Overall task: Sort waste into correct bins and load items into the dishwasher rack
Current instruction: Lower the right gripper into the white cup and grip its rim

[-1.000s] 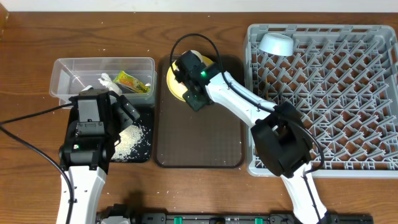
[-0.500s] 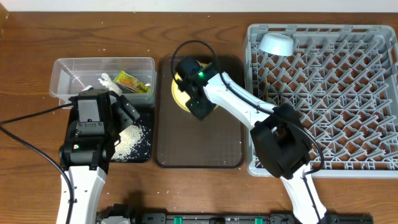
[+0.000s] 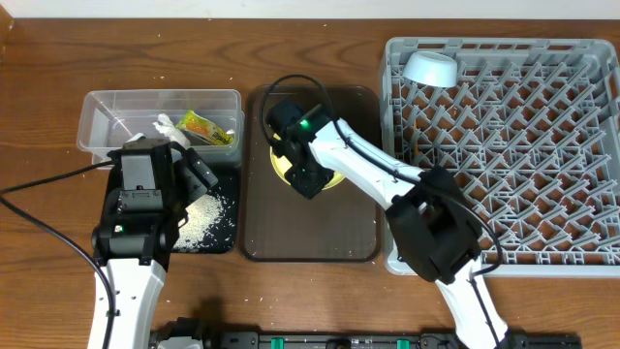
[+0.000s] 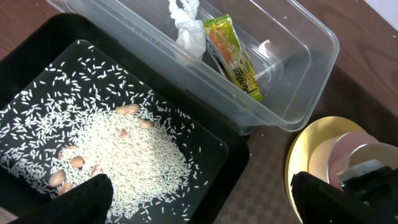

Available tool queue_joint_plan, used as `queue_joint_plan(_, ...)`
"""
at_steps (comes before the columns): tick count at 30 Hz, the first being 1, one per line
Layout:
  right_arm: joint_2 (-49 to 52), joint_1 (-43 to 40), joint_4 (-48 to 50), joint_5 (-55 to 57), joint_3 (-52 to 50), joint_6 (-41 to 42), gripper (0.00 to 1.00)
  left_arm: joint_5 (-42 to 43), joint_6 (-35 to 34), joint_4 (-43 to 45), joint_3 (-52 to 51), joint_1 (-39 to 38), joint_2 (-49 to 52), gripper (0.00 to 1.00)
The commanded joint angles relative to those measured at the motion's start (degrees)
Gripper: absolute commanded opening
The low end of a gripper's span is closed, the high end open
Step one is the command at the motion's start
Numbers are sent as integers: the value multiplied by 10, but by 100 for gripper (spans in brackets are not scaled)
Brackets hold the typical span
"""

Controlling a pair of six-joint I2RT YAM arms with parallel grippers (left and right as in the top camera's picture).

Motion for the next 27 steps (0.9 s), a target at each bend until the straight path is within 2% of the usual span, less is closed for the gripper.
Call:
queue_joint_plan(1,-67,2,4,-4,0,9,8,-7,3,-1,8,2,1,95)
queue_joint_plan(6,-137,2,31,3,0,7,15,-7,3,-1,8,2,1,95)
queue_joint_plan(7,-150,1,38,8,0,7,21,-7,3,-1,8,2,1,95)
queue_joint_plan(9,-171,-2,53,28,0,7,43,-7,3,-1,8,2,1,95)
queue_joint_plan(10,-179,-3,60,41,0,7,50,-7,3,-1,8,2,1,95)
queue_joint_plan(12,-188,-8,72,68,0,7,54,-7,3,-1,8,2,1,95)
queue_joint_plan(18,-185,-21,75,86,0,7,54,-7,3,-1,8,2,1,95)
queue_joint_plan(24,-174,-26,74,83,-2,26,39,-7,3,-1,8,2,1,95)
queue_joint_plan(27,-161,-25,73,54,-2,29,37,-7,3,-1,8,2,1,95)
